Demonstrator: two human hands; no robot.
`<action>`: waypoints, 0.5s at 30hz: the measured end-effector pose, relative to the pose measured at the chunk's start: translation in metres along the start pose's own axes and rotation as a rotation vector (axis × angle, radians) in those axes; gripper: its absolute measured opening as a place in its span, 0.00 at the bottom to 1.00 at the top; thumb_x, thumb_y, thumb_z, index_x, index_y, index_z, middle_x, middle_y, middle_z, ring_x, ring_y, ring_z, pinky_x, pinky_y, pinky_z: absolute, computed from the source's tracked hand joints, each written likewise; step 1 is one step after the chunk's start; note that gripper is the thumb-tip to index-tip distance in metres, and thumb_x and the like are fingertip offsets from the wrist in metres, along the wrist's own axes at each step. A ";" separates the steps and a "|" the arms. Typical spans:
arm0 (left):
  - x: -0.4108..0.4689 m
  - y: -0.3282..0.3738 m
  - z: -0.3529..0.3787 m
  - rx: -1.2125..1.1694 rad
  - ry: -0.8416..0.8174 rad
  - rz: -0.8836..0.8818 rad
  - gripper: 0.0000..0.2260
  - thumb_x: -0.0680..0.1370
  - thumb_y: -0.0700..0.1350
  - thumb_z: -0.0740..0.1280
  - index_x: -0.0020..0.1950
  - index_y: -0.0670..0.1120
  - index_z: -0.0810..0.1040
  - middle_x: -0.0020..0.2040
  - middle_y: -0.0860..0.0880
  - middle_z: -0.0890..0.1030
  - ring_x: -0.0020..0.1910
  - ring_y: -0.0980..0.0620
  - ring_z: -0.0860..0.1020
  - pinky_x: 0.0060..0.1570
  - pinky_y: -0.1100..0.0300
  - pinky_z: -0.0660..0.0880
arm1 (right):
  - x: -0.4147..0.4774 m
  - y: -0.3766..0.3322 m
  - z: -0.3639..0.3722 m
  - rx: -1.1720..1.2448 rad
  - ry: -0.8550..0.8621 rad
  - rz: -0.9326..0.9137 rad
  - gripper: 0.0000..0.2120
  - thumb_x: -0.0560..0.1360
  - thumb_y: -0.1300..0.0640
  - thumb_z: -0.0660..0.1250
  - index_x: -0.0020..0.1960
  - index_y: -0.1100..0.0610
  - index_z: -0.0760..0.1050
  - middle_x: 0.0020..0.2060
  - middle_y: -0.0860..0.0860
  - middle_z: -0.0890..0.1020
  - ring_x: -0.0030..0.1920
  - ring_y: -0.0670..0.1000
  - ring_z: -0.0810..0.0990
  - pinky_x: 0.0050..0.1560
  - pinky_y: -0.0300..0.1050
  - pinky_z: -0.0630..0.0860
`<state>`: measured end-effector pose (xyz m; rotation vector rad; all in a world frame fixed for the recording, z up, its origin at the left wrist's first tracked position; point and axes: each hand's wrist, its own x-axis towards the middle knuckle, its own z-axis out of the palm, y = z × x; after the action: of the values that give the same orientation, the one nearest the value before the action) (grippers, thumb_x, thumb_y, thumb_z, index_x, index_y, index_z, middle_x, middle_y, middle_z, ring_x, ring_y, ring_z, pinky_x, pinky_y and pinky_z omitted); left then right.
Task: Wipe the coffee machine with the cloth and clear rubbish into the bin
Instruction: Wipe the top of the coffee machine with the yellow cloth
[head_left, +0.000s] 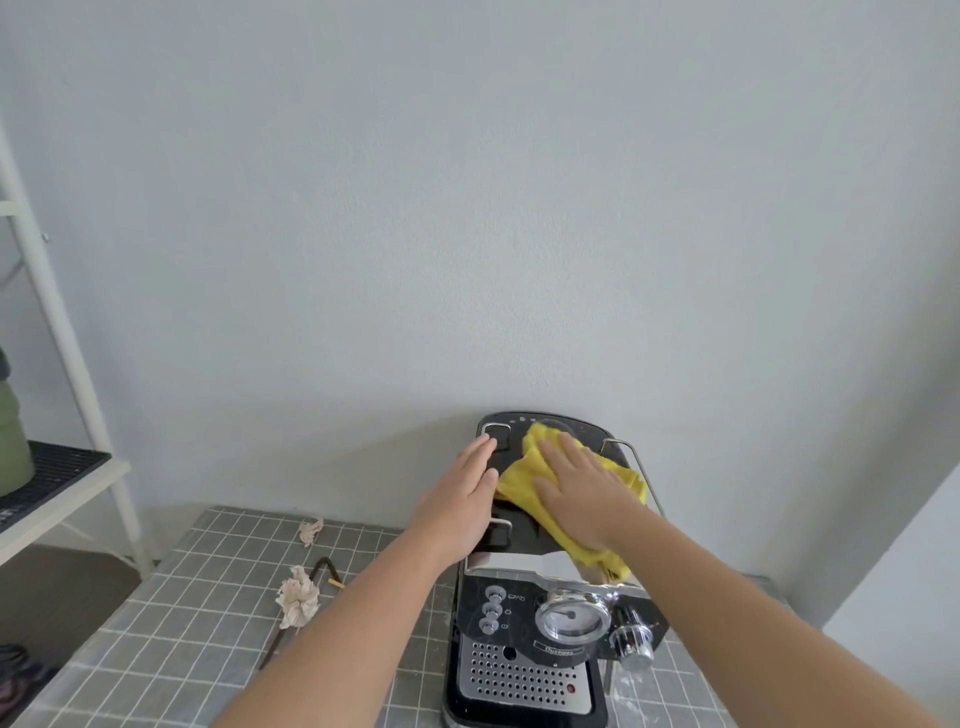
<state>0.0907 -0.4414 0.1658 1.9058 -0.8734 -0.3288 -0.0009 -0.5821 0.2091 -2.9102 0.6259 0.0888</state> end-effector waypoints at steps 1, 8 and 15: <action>0.000 0.000 0.000 0.003 -0.001 -0.001 0.21 0.84 0.48 0.49 0.77 0.53 0.55 0.78 0.60 0.52 0.76 0.60 0.52 0.74 0.60 0.49 | 0.011 0.001 -0.002 0.028 0.009 0.092 0.28 0.80 0.44 0.44 0.76 0.50 0.41 0.77 0.51 0.44 0.77 0.56 0.44 0.74 0.60 0.48; -0.002 0.004 -0.001 0.067 0.010 -0.013 0.21 0.84 0.47 0.49 0.77 0.53 0.54 0.78 0.58 0.52 0.77 0.58 0.52 0.76 0.57 0.49 | 0.027 -0.038 0.006 -0.191 0.034 -0.014 0.26 0.80 0.49 0.44 0.76 0.55 0.44 0.77 0.53 0.46 0.76 0.59 0.42 0.72 0.65 0.50; -0.001 0.001 -0.002 0.035 -0.006 -0.030 0.21 0.84 0.49 0.48 0.77 0.55 0.54 0.78 0.61 0.52 0.76 0.61 0.51 0.77 0.55 0.49 | -0.005 0.007 0.001 0.041 -0.016 -0.157 0.25 0.81 0.50 0.46 0.76 0.49 0.45 0.77 0.47 0.46 0.77 0.51 0.43 0.75 0.57 0.46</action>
<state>0.0904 -0.4396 0.1670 1.9527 -0.8603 -0.3397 -0.0086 -0.5863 0.2078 -2.9033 0.3900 0.0788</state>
